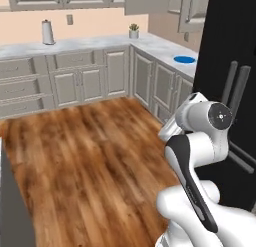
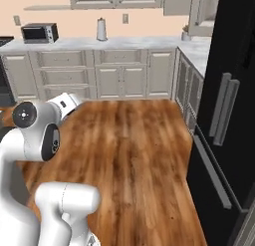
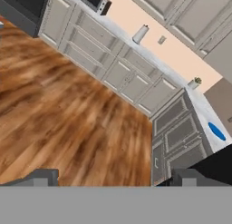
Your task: Move the hot dog bun to the plate on the dining table and place the condiment next to that plate. Then navigate to the fridge and take the sausage and place it on the plate as well.
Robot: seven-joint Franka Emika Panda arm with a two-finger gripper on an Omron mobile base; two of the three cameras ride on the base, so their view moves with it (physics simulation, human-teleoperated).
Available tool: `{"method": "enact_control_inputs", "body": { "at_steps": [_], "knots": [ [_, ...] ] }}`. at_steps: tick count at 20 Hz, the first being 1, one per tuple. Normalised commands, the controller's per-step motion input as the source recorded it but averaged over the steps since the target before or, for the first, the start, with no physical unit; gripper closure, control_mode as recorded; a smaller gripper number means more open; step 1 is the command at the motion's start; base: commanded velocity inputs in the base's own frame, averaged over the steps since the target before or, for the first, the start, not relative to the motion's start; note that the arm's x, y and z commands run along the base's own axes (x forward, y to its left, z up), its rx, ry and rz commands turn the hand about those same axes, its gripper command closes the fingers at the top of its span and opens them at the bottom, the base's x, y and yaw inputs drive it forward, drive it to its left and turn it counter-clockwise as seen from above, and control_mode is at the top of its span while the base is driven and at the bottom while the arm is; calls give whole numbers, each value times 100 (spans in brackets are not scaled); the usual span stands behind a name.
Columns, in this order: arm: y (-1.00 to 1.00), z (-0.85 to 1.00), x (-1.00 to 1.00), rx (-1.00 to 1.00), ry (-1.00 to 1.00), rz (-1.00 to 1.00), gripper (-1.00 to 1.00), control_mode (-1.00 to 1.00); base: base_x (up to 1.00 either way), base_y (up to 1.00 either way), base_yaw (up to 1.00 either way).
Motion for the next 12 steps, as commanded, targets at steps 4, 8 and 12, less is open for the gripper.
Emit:
{"method": "enact_control_inputs", "body": {
  "at_steps": [4, 8, 12],
  "knots": [
    [0, 0, 0, 0, 0, 0, -100, 100, 100, 30, -29],
    [0, 0, 0, 0, 0, 0, -100, 100, 99, 25, -33],
    [0, 0, 0, 0, 0, 0, -100, 100, 96, 42, -37]
  ]
}}
